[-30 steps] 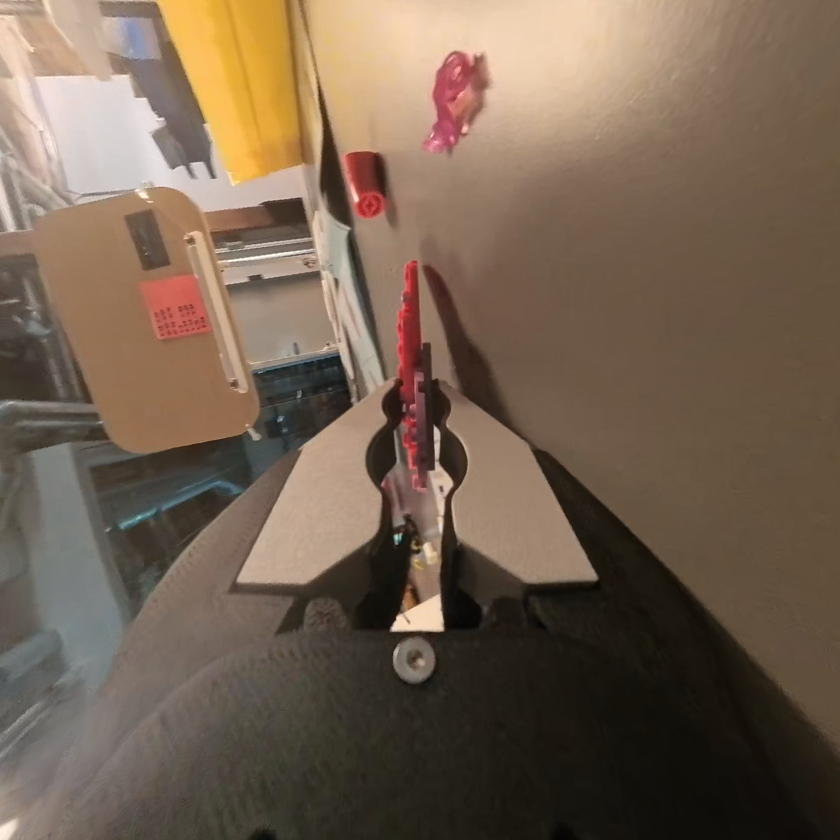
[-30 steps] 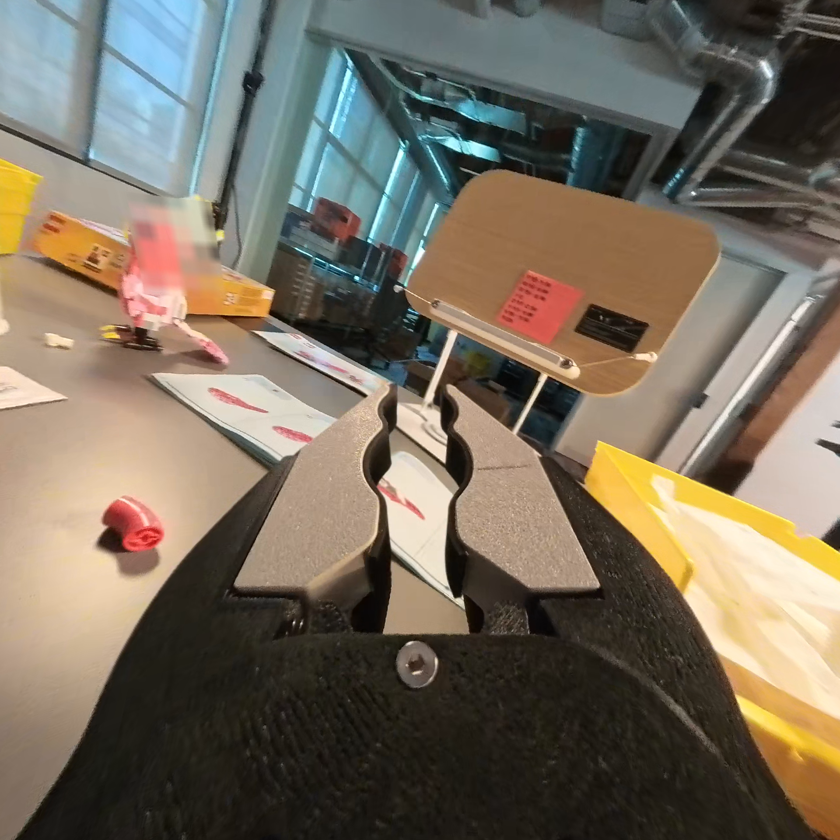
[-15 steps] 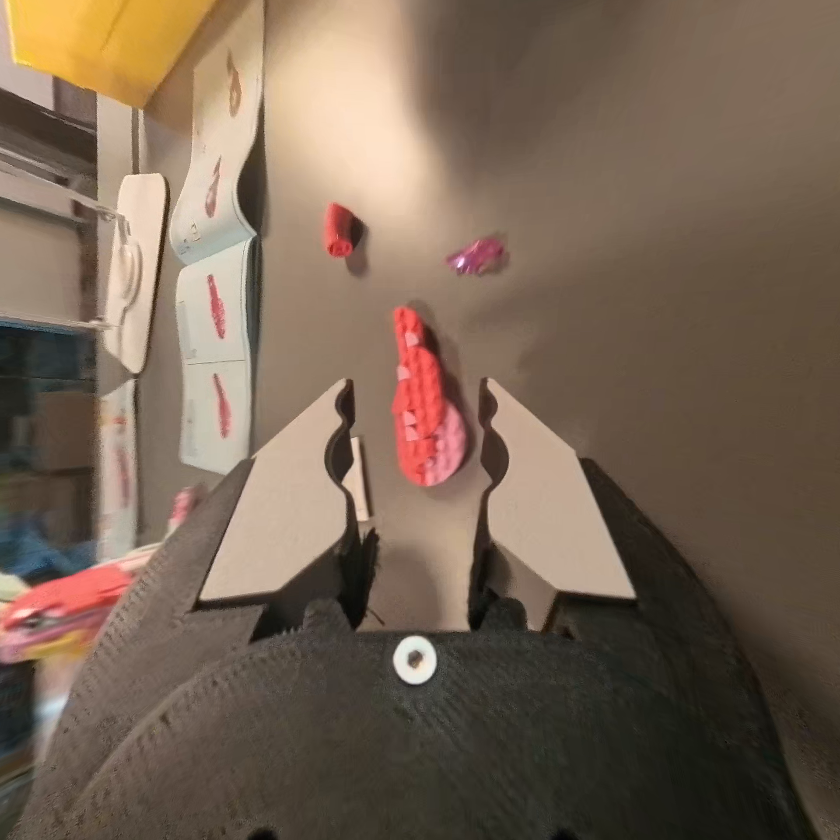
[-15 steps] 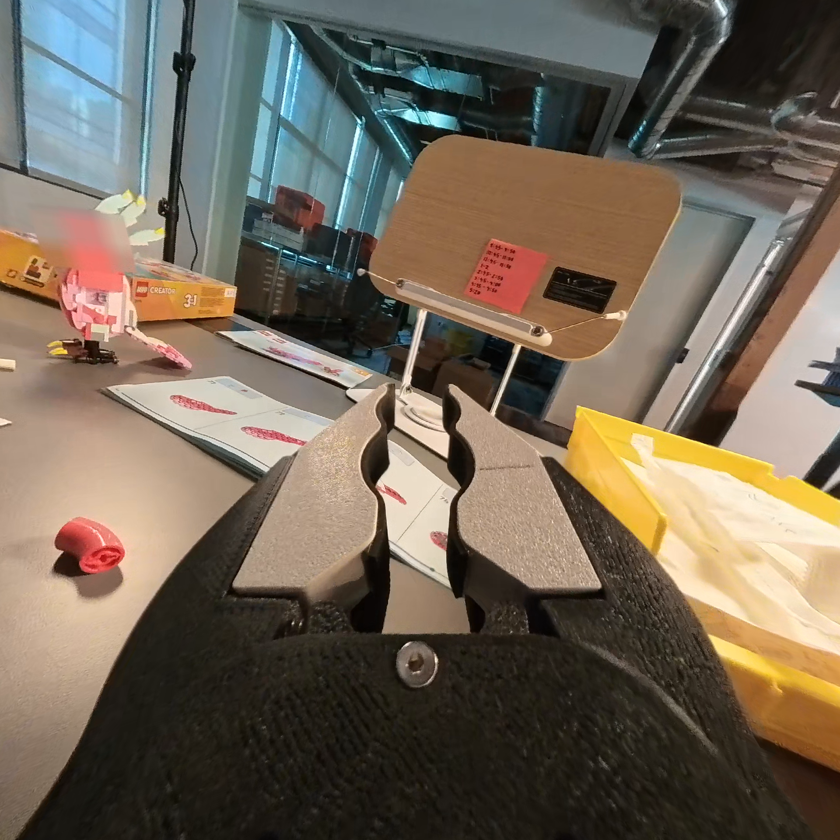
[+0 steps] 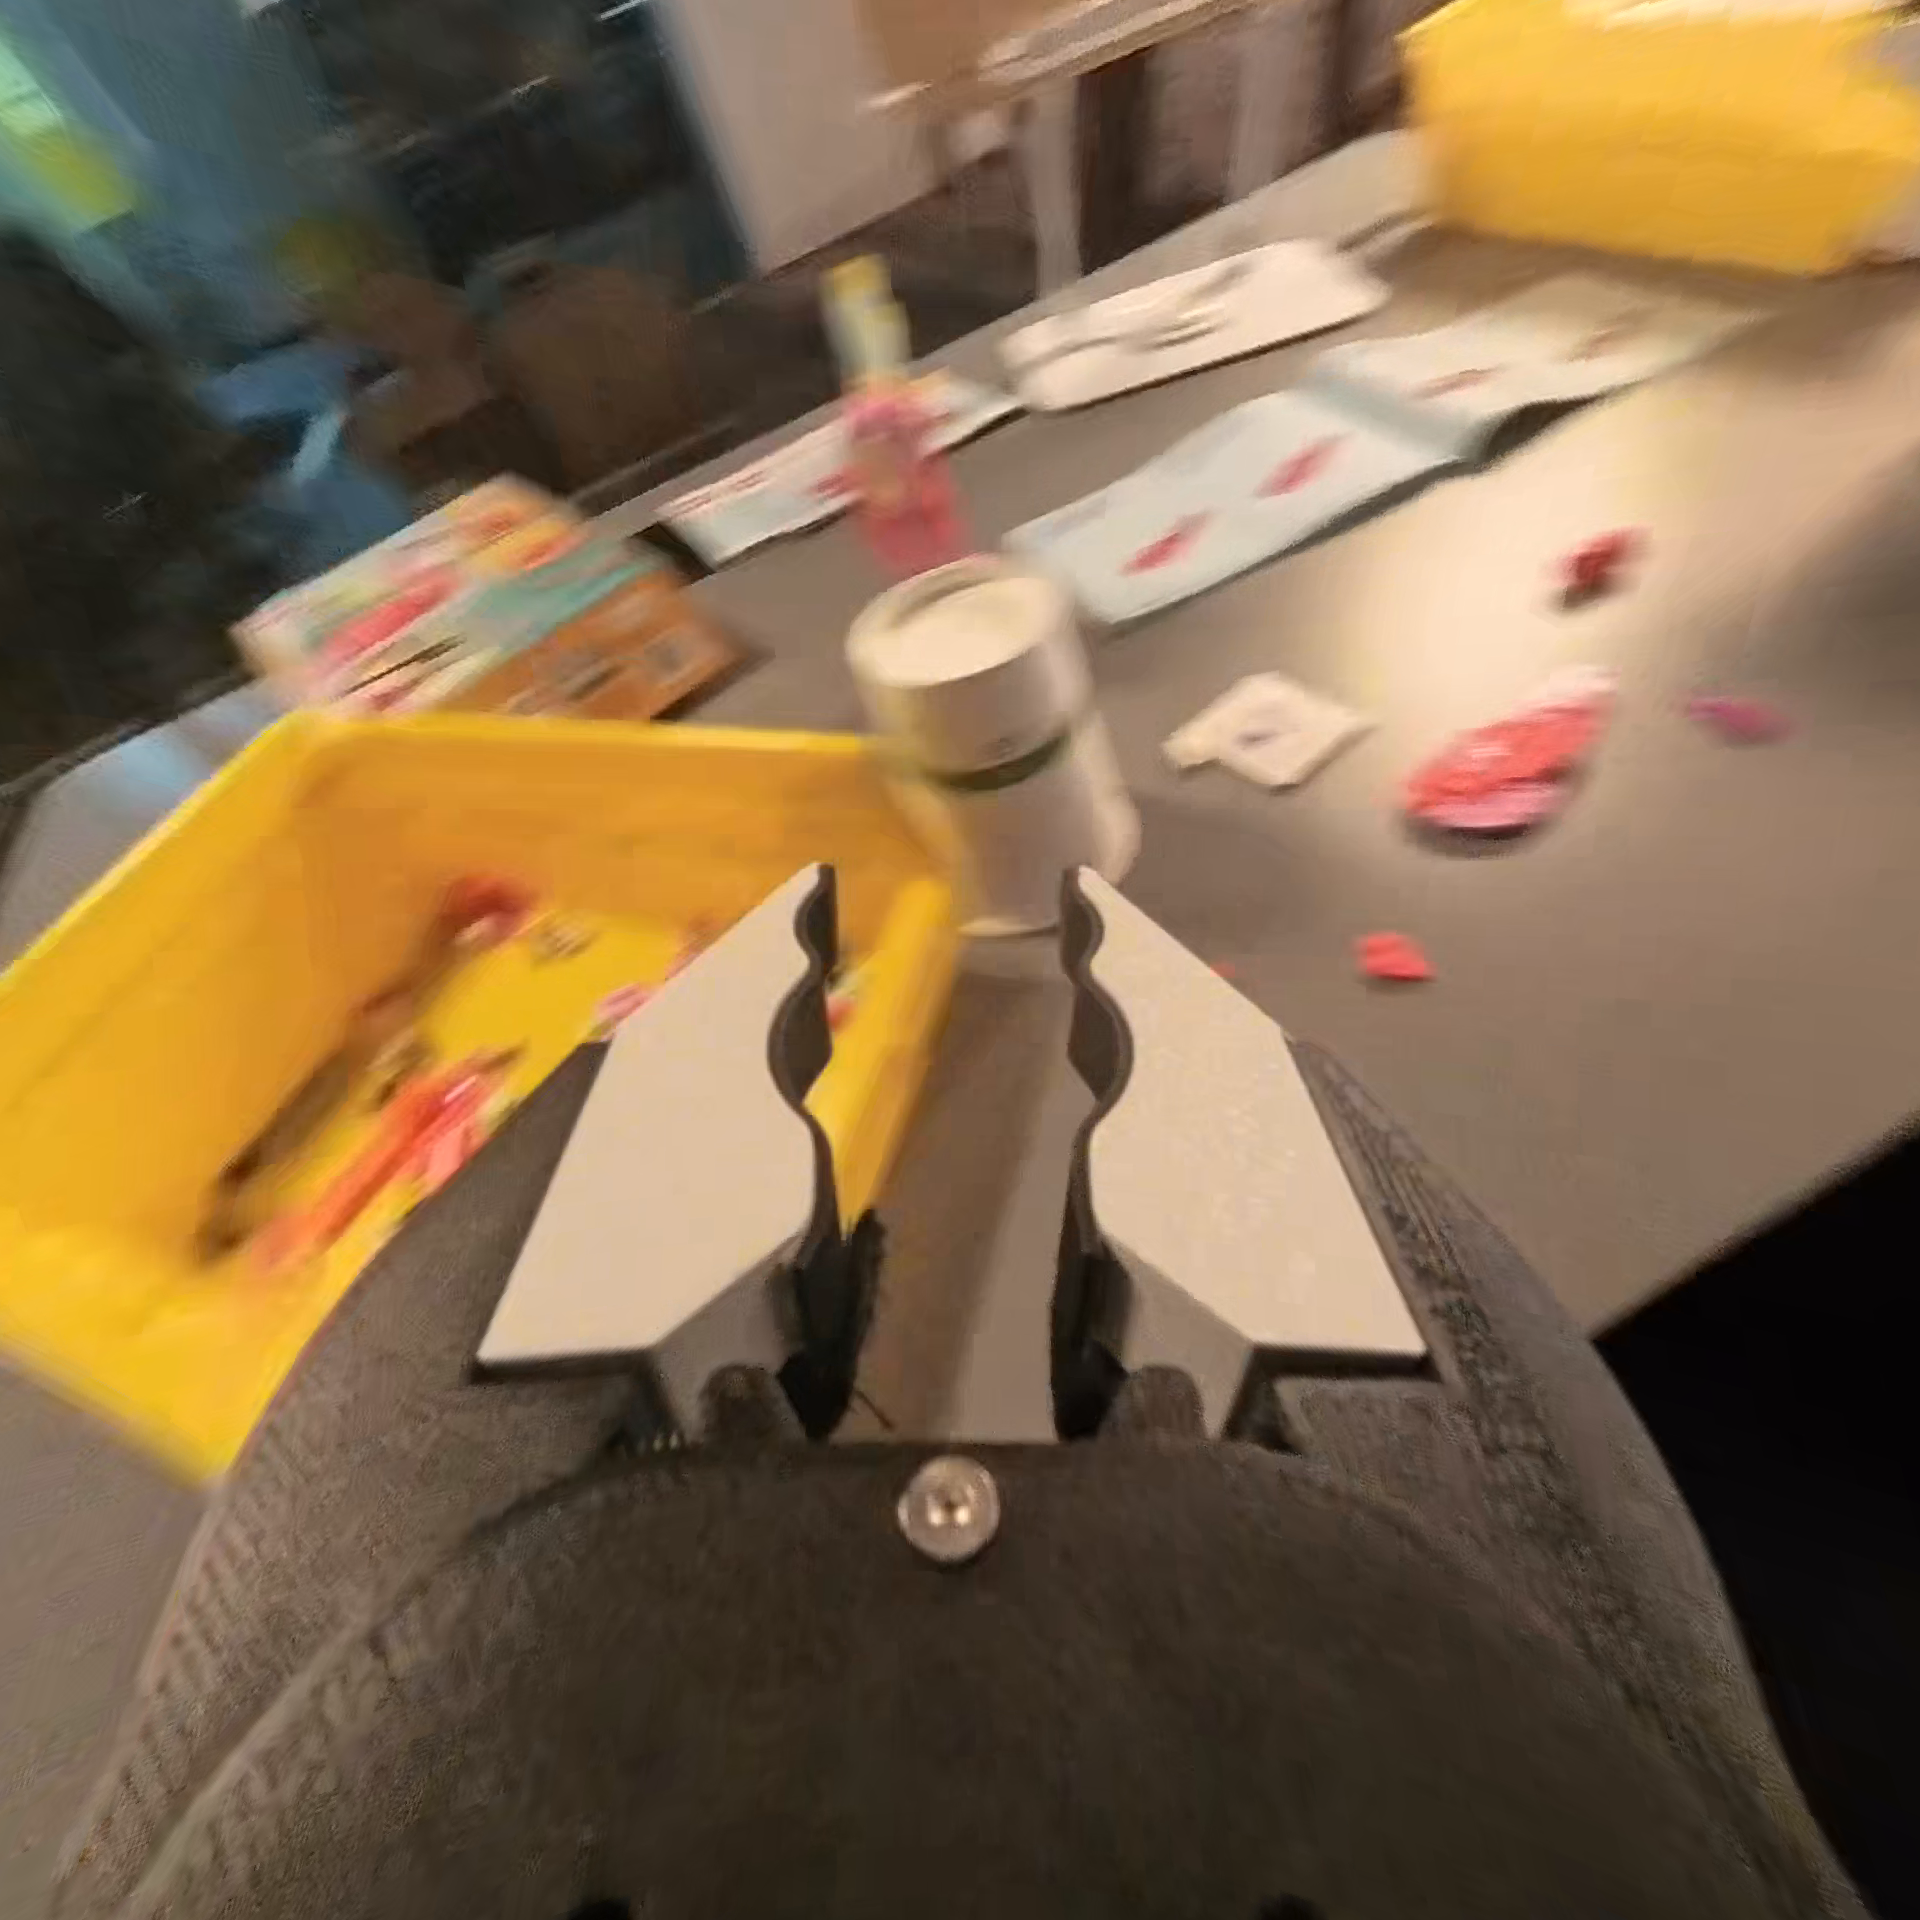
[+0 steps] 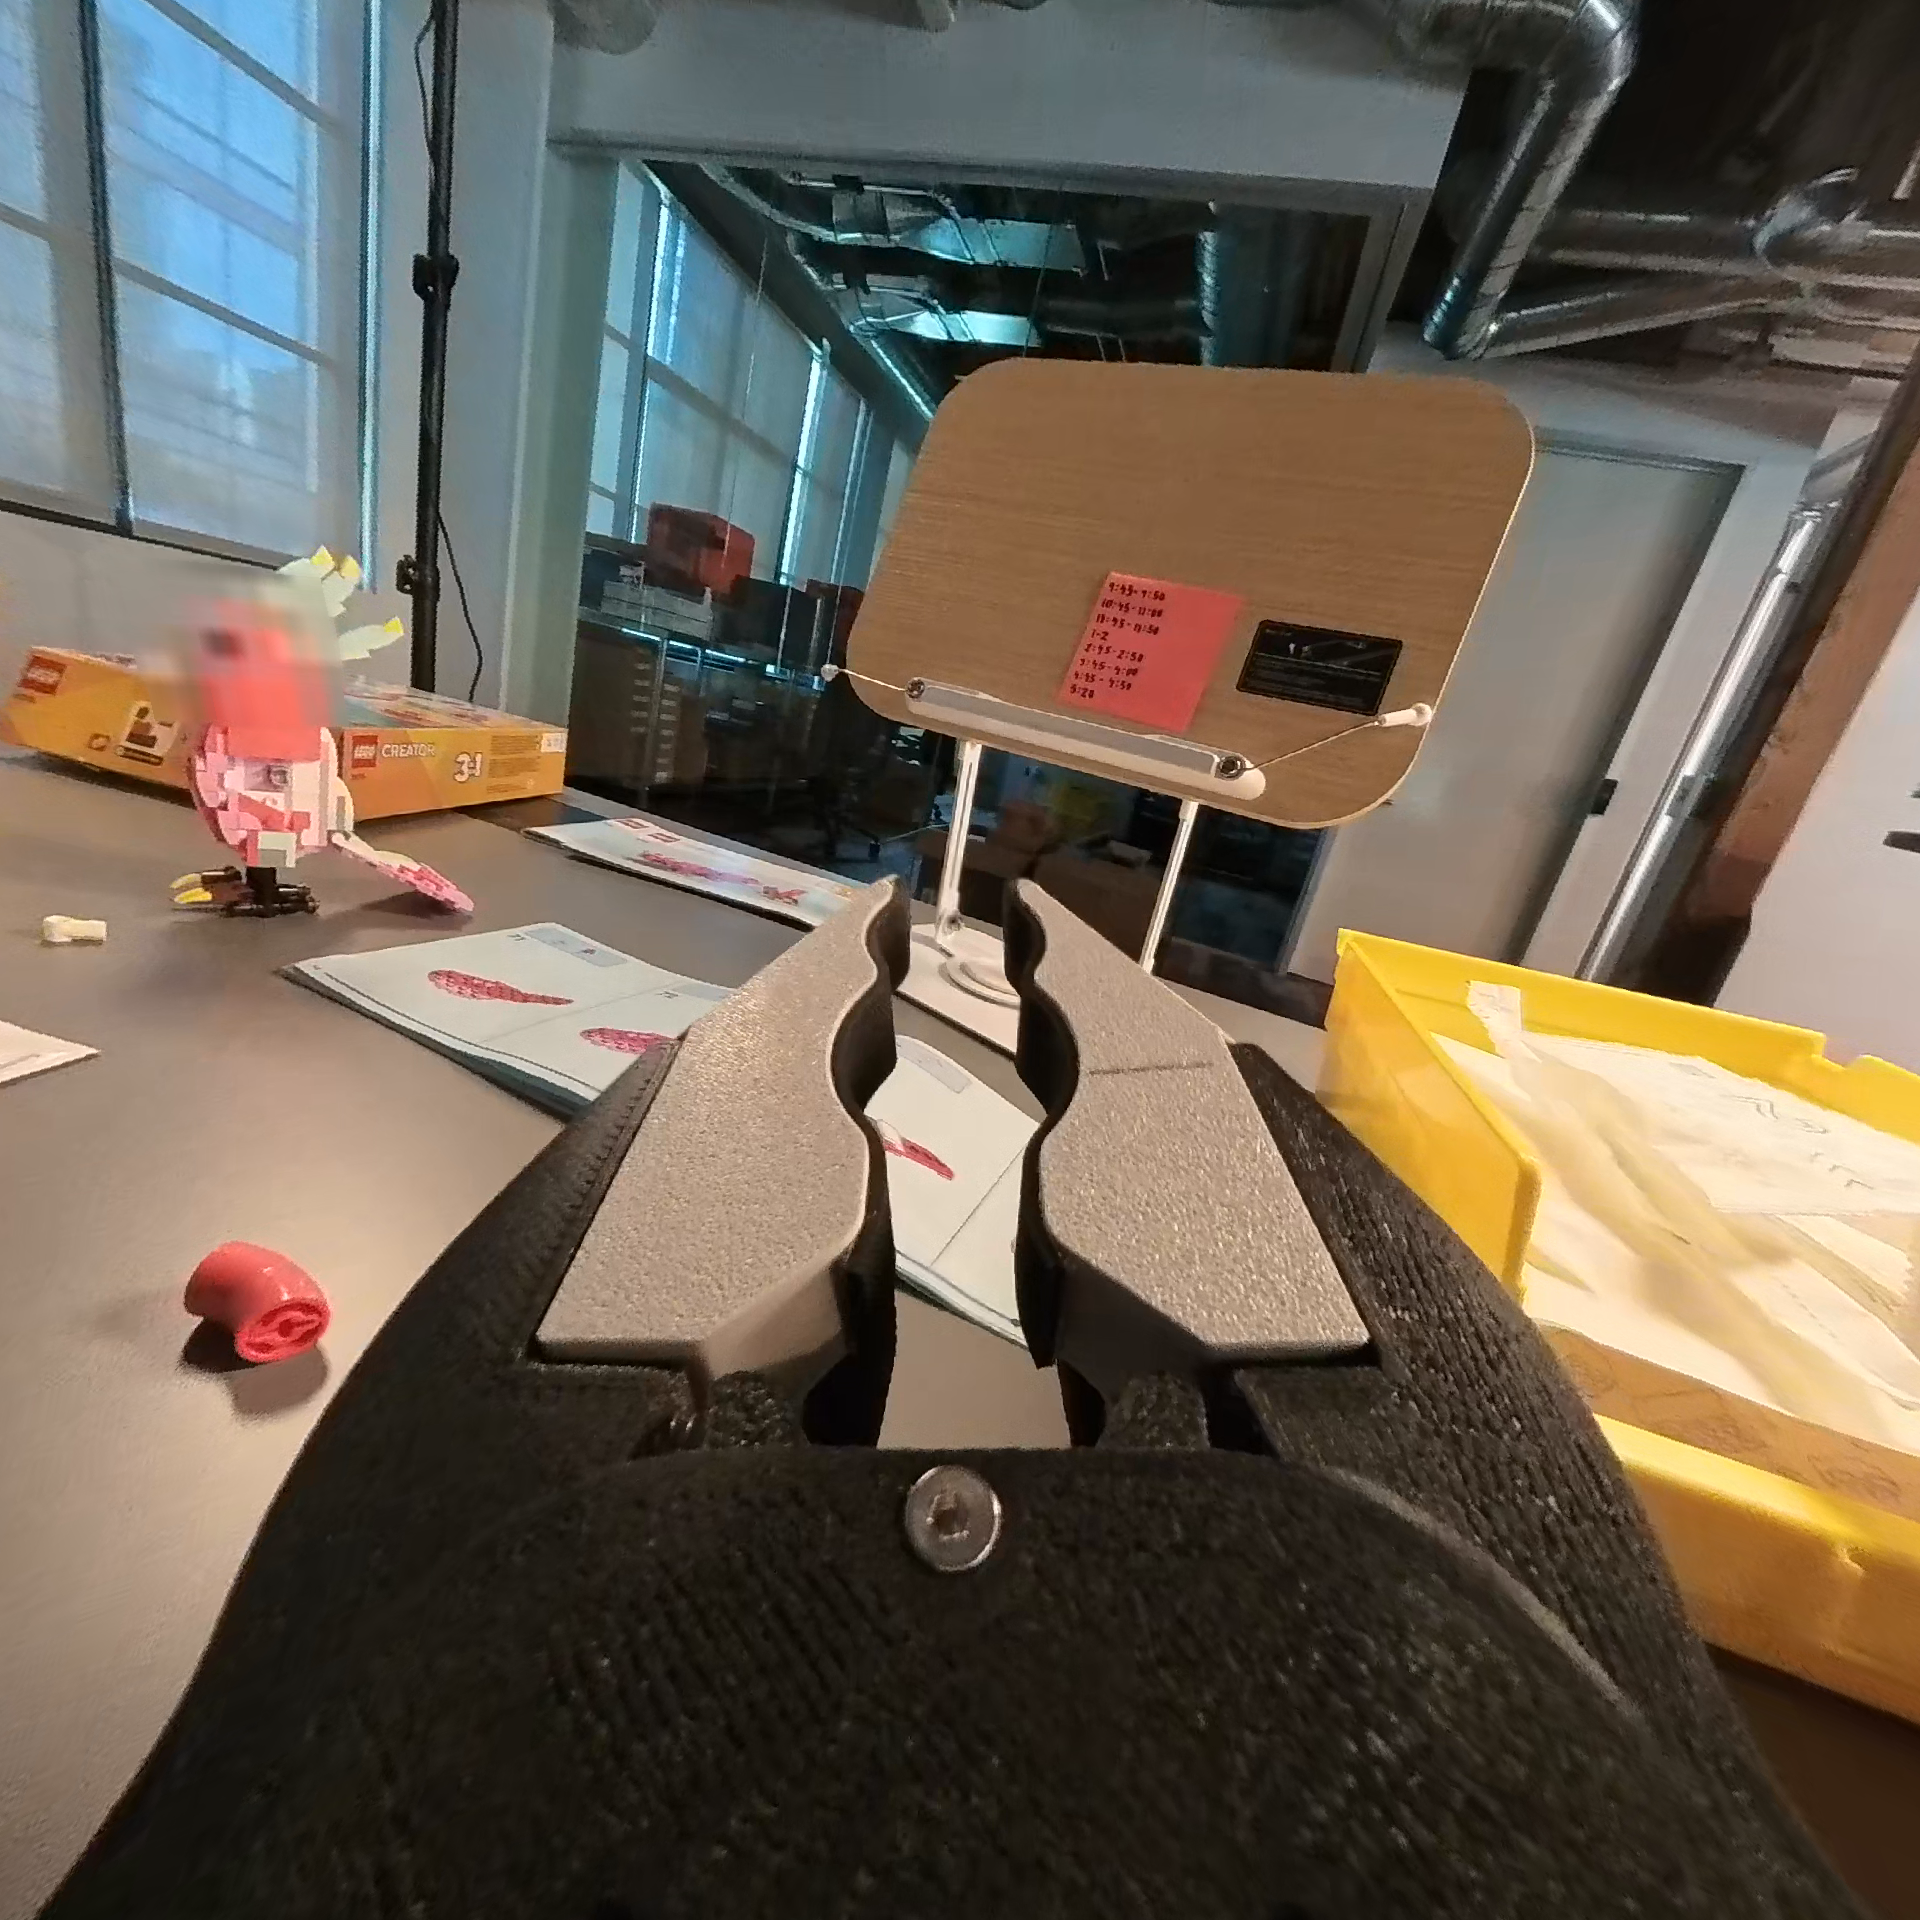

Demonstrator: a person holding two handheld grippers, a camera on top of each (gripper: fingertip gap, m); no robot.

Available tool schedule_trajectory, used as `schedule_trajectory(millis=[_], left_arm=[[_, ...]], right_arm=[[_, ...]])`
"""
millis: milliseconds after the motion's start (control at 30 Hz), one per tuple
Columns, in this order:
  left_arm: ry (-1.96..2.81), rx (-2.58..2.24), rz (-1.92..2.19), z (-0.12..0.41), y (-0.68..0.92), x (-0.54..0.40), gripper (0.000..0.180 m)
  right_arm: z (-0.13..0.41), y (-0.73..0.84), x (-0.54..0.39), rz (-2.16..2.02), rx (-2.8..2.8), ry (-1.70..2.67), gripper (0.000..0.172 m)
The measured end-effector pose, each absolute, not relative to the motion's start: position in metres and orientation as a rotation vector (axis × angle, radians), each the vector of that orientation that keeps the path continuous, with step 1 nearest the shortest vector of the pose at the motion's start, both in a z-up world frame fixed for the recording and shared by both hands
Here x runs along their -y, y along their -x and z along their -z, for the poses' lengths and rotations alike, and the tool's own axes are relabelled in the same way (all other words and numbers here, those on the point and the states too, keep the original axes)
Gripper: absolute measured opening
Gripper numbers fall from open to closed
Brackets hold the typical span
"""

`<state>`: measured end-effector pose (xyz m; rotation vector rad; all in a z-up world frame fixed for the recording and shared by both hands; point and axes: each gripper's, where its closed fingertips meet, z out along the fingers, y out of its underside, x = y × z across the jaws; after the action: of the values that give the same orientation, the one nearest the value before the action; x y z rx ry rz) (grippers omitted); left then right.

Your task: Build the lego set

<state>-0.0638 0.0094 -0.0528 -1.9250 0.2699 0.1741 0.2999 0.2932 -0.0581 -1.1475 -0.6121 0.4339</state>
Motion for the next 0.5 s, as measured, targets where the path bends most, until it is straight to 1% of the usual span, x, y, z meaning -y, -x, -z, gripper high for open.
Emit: schedule_trajectory(millis=[133, 200, 267, 333, 400, 500], left_arm=[[1.994, 0.072, -0.366, 0.04, 0.154, 0.013, 0.041], [2.04, 0.138, -0.4, 0.038, 0.178, 0.017, 0.041], [2.12, 0.1, -0.44, 0.042, 0.193, 0.01, 0.03], [2.27, 0.038, -0.475, 0.055, 0.207, 0.001, 0.02], [2.453, -0.008, -0.461, 0.074, 0.22, -0.007, 0.016], [2.773, -0.008, -0.286, 0.11, 0.224, -0.009, 0.005]], right_arm=[[0.058, -0.303, -0.298, -0.428, 0.59, 1.155, 0.014], [0.058, -0.305, -0.3, -0.426, 0.577, 1.164, 0.014], [0.059, -0.306, -0.301, -0.422, 0.57, 1.17, 0.014], [0.06, -0.305, -0.302, -0.415, 0.574, 1.179, 0.014], [0.062, -0.304, -0.304, -0.407, 0.583, 1.185, 0.014], [0.063, -0.304, -0.305, -0.391, 0.589, 1.192, 0.014]])
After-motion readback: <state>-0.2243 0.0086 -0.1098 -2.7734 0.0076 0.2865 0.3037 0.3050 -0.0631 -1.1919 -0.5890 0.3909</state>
